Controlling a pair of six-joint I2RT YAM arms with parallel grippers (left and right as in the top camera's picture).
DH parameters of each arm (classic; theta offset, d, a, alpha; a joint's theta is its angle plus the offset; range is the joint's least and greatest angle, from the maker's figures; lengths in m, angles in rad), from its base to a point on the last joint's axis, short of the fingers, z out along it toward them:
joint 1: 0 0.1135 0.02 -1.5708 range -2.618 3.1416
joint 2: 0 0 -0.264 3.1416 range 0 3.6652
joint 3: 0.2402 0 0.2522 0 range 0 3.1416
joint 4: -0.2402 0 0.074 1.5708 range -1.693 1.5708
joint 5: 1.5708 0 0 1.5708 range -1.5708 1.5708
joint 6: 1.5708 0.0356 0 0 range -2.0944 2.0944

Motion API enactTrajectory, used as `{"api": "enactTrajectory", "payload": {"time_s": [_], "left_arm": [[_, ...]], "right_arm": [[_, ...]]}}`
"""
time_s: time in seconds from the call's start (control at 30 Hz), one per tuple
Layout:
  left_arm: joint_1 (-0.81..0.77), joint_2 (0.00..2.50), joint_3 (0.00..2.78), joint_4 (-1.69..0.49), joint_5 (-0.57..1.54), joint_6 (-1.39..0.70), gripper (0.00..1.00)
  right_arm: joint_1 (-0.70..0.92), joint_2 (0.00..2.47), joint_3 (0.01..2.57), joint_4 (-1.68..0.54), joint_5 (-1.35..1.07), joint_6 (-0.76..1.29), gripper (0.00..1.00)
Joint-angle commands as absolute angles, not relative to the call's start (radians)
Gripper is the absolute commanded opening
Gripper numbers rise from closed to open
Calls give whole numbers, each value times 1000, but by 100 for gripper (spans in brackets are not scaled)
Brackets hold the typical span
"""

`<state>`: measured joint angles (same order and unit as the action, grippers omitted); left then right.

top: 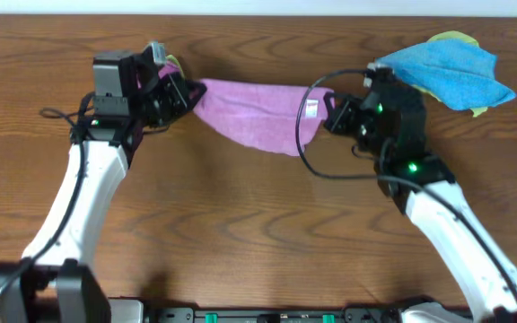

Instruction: Fold the cloth

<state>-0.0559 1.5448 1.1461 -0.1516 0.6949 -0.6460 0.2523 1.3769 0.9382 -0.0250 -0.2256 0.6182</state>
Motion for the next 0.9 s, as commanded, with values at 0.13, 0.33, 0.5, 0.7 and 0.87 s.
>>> {"api": "enactTrajectory", "payload": {"time_s": [0.13,0.33,0.5,0.7,0.87], "left_arm": [[-51,1666,1224,16,682,-786,6],[-51,1688,1282,-56,713,-721,6],[-51,1688,1282,-318,714,-542,6],[-51,1688,1280,-659,623,-305,6],[-51,1688,1280,-814,583,-204,6]], "right_arm": [[197,1531,1157,-30,-168,513,1],[188,1554,1254,-176,-168,446,1],[189,1546,1258,-325,-168,408,1],[191,1544,1256,-550,-157,368,1],[192,1544,1253,-670,-157,349,1]]}}
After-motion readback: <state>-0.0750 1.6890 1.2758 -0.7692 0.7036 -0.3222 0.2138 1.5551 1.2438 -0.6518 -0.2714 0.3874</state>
